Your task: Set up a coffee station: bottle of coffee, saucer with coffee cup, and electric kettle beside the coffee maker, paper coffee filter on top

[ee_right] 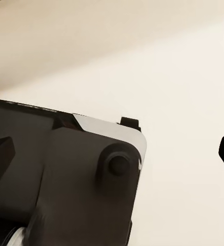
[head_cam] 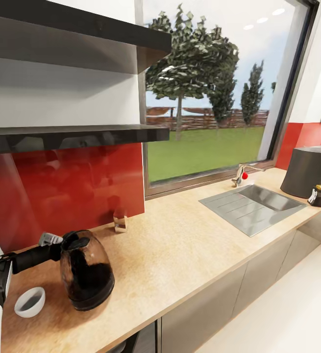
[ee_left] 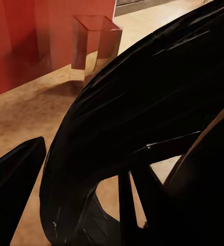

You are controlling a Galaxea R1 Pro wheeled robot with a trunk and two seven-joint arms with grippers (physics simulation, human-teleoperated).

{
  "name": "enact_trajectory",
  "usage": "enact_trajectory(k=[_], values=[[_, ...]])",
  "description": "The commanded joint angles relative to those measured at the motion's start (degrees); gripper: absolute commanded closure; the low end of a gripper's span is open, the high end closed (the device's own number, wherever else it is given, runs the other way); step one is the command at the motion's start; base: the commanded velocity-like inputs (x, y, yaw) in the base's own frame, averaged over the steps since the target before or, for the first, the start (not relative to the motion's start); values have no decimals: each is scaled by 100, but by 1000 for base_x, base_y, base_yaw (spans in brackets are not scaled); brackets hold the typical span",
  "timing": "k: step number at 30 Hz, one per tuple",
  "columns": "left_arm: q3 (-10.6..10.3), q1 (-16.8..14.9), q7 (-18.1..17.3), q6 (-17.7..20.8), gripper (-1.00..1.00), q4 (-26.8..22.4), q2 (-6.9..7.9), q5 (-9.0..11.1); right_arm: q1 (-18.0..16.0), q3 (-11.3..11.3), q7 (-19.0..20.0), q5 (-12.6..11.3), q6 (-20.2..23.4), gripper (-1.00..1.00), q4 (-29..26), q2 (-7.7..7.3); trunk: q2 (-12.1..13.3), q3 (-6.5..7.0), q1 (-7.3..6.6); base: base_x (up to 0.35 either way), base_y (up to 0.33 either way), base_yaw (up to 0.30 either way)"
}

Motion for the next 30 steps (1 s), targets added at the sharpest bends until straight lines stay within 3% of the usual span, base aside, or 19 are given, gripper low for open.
enact_trajectory(k=[1, 5, 9, 15, 20, 21, 24, 26, 30], values=[[23, -35, -43, 92, 100, -13, -25, 6, -2, 44, 18, -60, -18, -100, 0, 4, -5, -2, 2, 0, 0, 0], [16, -262, -23, 462, 100, -78, -101, 180, -2, 50, 20, -60, -19, -100, -9, 32, -5, -2, 2, 0, 0, 0], [15, -466, -13, 691, 100, -338, -135, 217, -2, 25, 25, -71, -30, -100, -28, 38, -5, -2, 2, 0, 0, 0], [1, -533, -9, 1124, 100, -864, -145, 216, -2, 25, 27, -82, -84, -100, -61, 47, -5, -2, 2, 0, 0, 0], [-23, -530, -19, 1227, 100, -1040, -145, 193, -2, 8, 27, -93, -392, -100, -66, 48, -5, -2, 2, 0, 0, 0], [-302, -480, -29, 1240, 100, -1059, -137, 181, -2, -64, 27, -94, -445, -100, -66, 46, -5, -2, 2, 0, 0, 0], [-743, -457, -2, 1246, 100, -1065, -123, 159, -2, -439, 27, -92, -460, -100, -66, 27, -5, -2, 2, 0, 0, 0], [-840, -454, 2, 1241, 100, -1063, -109, 159, -2, -804, 27, -80, -457, -100, -59, -5, -5, -2, 2, 0, -3, 0], [-884, -449, 26, 1239, 100, -1059, -119, 149, -2, -867, 21, -78, -453, -100, -57, -19, -5, -2, 2, 0, -206, 0]])
